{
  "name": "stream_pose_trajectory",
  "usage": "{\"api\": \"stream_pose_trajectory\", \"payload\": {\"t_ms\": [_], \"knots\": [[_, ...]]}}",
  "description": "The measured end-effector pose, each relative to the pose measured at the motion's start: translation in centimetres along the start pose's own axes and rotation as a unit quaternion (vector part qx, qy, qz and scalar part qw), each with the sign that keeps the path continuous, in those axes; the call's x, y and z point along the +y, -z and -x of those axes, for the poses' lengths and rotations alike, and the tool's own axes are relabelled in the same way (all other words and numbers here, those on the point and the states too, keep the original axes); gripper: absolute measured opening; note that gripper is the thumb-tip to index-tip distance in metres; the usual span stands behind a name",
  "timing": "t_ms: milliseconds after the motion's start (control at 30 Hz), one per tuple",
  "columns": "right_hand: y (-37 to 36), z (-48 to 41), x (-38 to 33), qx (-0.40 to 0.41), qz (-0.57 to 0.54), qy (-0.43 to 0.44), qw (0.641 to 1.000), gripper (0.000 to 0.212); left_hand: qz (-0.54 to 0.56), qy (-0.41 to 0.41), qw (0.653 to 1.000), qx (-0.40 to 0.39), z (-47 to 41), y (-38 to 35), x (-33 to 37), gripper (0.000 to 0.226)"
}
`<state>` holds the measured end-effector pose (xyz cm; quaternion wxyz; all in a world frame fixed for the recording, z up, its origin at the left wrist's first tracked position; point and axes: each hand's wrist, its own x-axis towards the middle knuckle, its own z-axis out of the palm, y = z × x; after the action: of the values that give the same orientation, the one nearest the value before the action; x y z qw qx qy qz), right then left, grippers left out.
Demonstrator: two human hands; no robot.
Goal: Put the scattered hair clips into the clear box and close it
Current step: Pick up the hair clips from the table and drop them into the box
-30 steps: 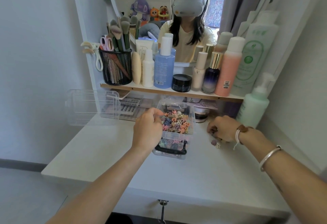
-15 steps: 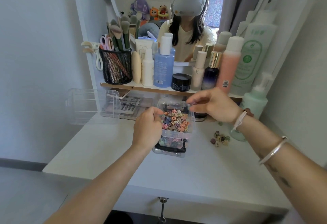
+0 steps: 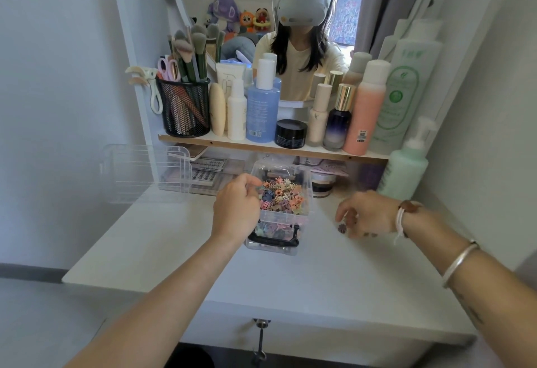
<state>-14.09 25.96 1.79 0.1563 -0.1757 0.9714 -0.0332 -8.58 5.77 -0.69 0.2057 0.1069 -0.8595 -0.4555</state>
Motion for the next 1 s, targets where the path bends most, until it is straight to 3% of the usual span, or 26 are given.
{"api": "stream_pose_trajectory", "payload": {"t_ms": [133, 233, 333, 433, 533, 634, 734, 800, 934, 1000], "knots": [[-1.6, -0.9, -0.5, 0.06, 0.062, 0.028, 0.996, 0.026, 0.003, 0.001, 1.0, 0.002, 0.0, 0.0, 0.0, 0.027], [-1.3, -1.0, -0.7, 0.1, 0.035, 0.061, 0.992, 0.019, -0.001, 0.001, 1.0, 0.003, 0.0, 0.0, 0.0, 0.026], [1.0, -0.3, -1.7, 0.211, -0.138, 0.099, 0.963, 0.015, 0.004, 0.004, 1.0, 0.005, -0.1, -0.2, -0.1, 0.026], [2.4, 0.9, -4.1, 0.209, -0.301, 0.181, 0.913, 0.02, 0.008, 0.006, 1.0, 0.008, 0.0, -0.2, -0.1, 0.026], [2.2, 1.9, -6.1, 0.135, -0.222, 0.216, 0.941, 0.019, 0.01, 0.001, 1.0, 0.01, 0.1, -0.2, 0.1, 0.026], [3.1, 2.5, -5.9, 0.153, -0.163, 0.204, 0.953, 0.022, 0.008, 0.0, 1.0, 0.008, 0.2, -0.2, 0.0, 0.026], [4.1, 2.3, -3.6, 0.195, -0.157, 0.145, 0.957, 0.017, 0.008, 0.003, 1.0, 0.001, 0.2, -0.2, 0.0, 0.026], [3.7, 1.6, -1.4, 0.194, -0.061, 0.073, 0.976, 0.021, 0.01, 0.003, 1.0, 0.0, 0.3, -0.2, 0.0, 0.026], [0.7, 0.2, 1.2, 0.052, 0.044, -0.025, 0.997, 0.034, 0.014, -0.006, 1.0, 0.002, 0.3, -0.1, 0.0, 0.026], [-0.4, -0.3, 1.3, 0.042, 0.073, -0.035, 0.996, 0.034, 0.012, -0.009, 1.0, 0.004, 0.2, -0.2, 0.0, 0.026]]}}
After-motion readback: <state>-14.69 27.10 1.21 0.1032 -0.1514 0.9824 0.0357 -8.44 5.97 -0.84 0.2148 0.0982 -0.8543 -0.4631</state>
